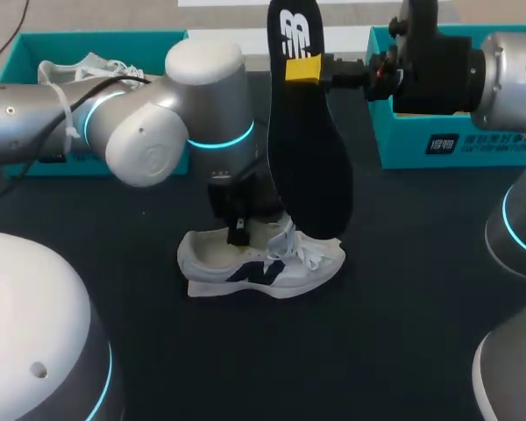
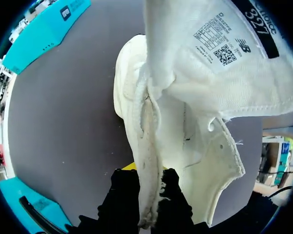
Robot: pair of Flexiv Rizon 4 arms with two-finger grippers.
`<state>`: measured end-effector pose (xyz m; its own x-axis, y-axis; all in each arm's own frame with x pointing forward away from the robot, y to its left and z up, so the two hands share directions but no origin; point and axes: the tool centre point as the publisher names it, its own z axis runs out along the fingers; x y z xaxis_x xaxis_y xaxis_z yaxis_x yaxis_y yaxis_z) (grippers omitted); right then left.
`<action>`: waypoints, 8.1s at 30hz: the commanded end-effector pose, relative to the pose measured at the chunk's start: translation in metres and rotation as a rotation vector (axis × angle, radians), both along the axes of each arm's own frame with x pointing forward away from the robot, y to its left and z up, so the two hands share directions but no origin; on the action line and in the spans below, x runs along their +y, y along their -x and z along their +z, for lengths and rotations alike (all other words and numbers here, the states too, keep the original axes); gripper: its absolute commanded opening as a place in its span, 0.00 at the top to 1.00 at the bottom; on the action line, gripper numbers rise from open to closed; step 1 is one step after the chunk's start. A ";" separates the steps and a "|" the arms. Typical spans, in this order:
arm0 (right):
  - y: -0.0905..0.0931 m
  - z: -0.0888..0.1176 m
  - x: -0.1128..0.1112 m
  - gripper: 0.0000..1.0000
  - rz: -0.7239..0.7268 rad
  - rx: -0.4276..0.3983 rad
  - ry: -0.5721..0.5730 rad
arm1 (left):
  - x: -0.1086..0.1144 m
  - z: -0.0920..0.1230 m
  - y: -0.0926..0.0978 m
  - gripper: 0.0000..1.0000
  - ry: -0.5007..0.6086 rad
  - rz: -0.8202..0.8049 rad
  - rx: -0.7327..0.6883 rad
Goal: Take the shoe out of the shoebox, open the shoe tongue, remove and reinsert the insole, then place the shoe into the shoebox
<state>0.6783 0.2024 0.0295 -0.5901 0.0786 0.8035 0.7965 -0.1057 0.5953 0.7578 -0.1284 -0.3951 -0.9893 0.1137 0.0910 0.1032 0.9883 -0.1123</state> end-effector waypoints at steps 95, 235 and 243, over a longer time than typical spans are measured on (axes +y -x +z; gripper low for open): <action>-0.001 0.000 0.004 1.00 -0.002 0.001 0.003 | -0.096 0.024 -0.043 1.00 -0.124 -1.519 -0.012; -0.219 -0.132 0.031 1.00 -0.205 0.923 -0.149 | -0.057 0.290 -0.063 0.63 1.232 -1.108 -1.146; -0.209 -0.131 0.034 1.00 -0.199 0.893 -0.159 | -0.059 0.288 -0.064 1.00 1.222 -1.082 -1.157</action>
